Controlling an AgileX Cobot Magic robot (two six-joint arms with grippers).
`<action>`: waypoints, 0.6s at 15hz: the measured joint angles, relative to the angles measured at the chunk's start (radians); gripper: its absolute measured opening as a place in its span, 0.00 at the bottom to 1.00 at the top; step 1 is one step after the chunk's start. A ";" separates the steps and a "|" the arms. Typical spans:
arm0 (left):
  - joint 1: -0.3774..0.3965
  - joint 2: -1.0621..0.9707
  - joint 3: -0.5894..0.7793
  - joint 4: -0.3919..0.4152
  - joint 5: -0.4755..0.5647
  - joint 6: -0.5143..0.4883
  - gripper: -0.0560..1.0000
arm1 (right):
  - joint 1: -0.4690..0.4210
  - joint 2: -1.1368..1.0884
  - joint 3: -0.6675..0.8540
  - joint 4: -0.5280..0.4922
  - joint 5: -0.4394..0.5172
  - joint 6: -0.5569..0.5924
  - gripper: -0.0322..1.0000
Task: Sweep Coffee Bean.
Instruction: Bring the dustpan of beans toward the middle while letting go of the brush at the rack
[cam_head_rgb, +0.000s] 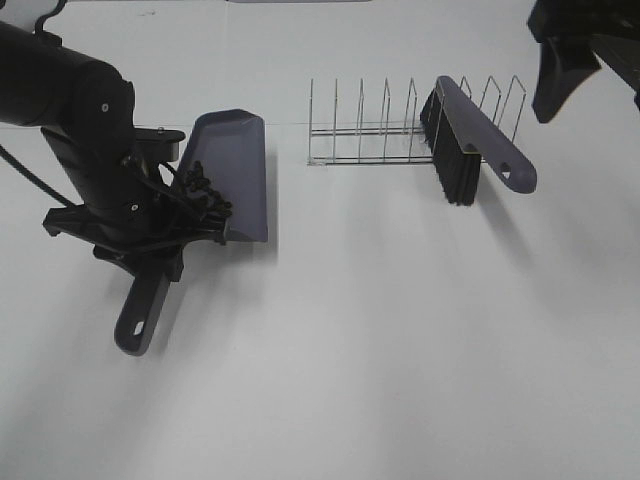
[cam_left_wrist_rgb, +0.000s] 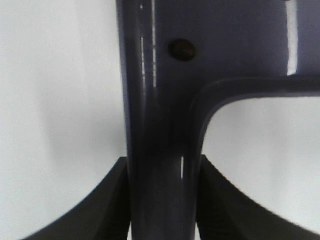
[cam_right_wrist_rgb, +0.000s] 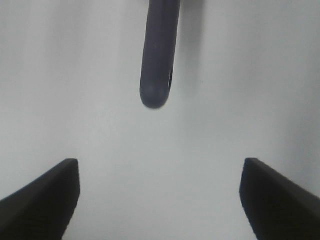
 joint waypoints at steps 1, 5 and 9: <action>0.000 0.015 -0.029 -0.014 0.018 0.017 0.38 | 0.000 -0.076 0.066 0.000 0.000 0.000 0.78; 0.000 0.108 -0.096 -0.077 0.075 0.064 0.38 | 0.000 -0.407 0.310 0.000 0.002 0.000 0.78; 0.000 0.130 -0.102 -0.103 0.094 0.071 0.40 | 0.000 -0.769 0.531 0.026 0.005 0.000 0.78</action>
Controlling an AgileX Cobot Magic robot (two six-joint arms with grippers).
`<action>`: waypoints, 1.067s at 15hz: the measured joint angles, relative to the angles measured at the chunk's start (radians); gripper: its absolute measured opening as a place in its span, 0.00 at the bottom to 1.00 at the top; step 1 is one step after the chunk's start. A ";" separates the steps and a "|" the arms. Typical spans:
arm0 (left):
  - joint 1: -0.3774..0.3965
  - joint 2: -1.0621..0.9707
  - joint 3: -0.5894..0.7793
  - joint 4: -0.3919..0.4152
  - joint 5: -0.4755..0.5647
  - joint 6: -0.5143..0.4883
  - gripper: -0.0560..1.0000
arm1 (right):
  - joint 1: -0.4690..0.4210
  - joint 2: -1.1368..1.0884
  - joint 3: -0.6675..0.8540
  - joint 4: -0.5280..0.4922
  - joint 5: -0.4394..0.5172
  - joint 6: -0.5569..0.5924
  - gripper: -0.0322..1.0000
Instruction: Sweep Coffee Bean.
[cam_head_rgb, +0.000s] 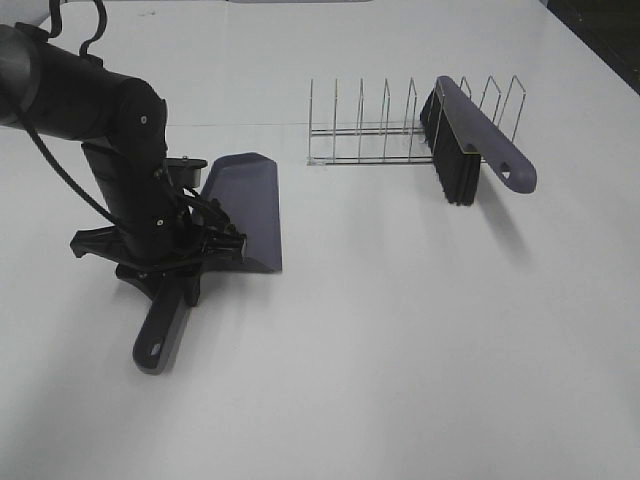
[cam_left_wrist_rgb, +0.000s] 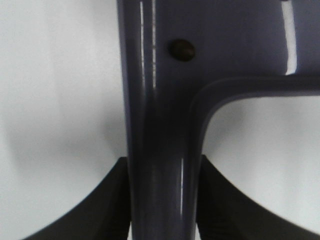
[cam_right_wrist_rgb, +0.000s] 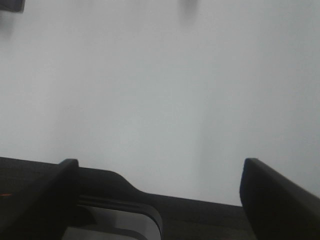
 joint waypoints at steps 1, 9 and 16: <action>0.000 0.000 -0.002 -0.006 0.005 0.000 0.49 | 0.000 -0.084 0.043 0.008 0.000 0.001 0.78; 0.000 -0.123 -0.066 0.098 0.285 0.005 0.75 | 0.000 -0.604 0.278 0.013 0.002 -0.040 0.78; 0.000 -0.694 0.129 0.152 0.392 0.005 0.75 | 0.000 -0.731 0.334 0.051 -0.001 -0.176 0.78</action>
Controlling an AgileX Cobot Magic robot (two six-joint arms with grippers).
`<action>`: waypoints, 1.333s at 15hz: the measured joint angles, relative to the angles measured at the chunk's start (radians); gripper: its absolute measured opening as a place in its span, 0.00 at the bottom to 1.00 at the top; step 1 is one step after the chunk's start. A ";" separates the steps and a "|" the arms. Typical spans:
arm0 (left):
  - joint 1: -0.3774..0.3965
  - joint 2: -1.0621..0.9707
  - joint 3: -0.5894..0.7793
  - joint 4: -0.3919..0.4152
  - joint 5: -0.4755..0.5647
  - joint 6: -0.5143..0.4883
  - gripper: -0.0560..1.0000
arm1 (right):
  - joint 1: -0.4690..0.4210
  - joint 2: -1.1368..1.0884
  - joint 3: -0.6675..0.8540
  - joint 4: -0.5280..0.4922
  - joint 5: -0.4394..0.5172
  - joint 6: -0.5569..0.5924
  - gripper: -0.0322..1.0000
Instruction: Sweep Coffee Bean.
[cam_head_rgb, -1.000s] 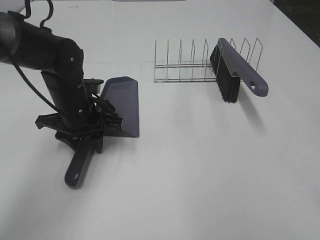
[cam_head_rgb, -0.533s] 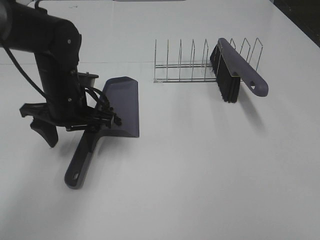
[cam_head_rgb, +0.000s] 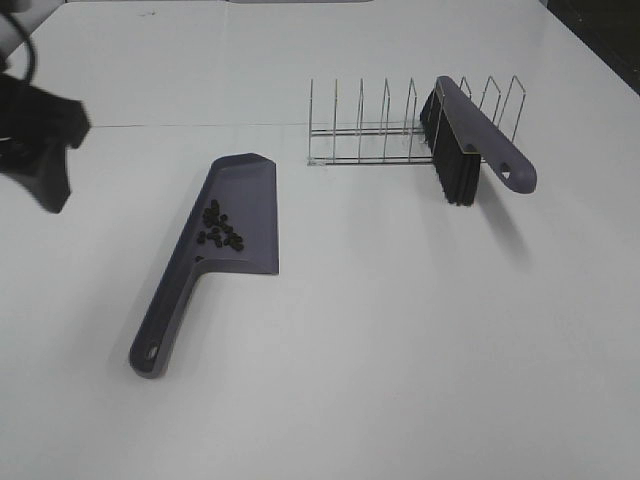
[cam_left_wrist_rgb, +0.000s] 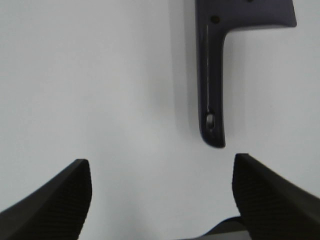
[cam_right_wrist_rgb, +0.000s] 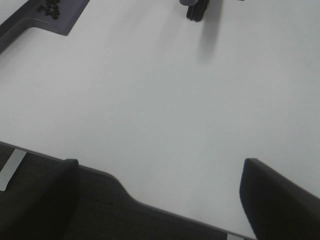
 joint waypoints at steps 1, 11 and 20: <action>0.000 -0.114 0.099 -0.014 -0.004 0.000 0.75 | 0.000 -0.002 0.000 0.009 -0.016 -0.006 0.78; 0.000 -1.213 0.661 -0.049 -0.196 0.122 0.75 | 0.000 -0.007 0.049 0.013 -0.149 -0.080 0.78; 0.000 -1.295 0.689 -0.162 -0.166 0.362 0.75 | 0.000 -0.007 0.049 0.013 -0.154 -0.081 0.78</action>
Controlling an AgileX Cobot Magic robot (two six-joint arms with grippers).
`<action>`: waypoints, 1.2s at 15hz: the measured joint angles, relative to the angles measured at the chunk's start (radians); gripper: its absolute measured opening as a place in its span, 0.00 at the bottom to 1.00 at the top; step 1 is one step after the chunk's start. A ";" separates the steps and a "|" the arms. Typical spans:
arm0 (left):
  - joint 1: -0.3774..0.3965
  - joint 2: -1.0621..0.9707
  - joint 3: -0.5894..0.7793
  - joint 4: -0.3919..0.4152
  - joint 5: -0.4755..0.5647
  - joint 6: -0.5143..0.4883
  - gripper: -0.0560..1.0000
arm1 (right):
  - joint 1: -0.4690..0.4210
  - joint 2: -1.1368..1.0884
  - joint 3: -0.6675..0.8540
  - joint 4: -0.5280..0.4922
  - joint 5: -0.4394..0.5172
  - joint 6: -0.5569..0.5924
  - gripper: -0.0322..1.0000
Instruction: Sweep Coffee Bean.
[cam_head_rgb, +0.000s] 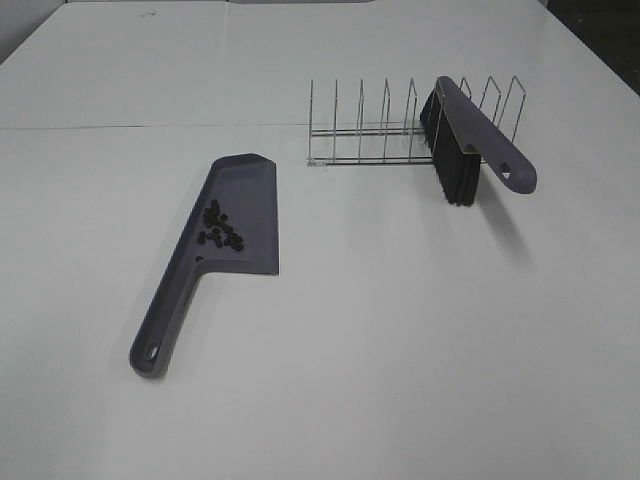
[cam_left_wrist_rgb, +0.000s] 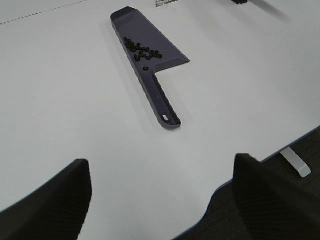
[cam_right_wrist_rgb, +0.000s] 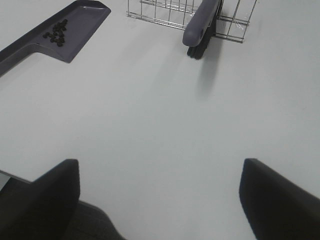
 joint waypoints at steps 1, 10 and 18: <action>0.000 0.000 0.000 0.005 0.000 0.000 0.75 | 0.000 0.000 0.000 0.000 0.000 0.000 0.78; 0.000 0.000 0.000 0.019 0.000 -0.002 0.75 | 0.000 0.000 0.000 0.000 0.000 0.000 0.78; 0.345 -0.121 0.000 0.020 0.000 -0.002 0.75 | -0.168 0.000 0.000 0.000 0.000 0.000 0.78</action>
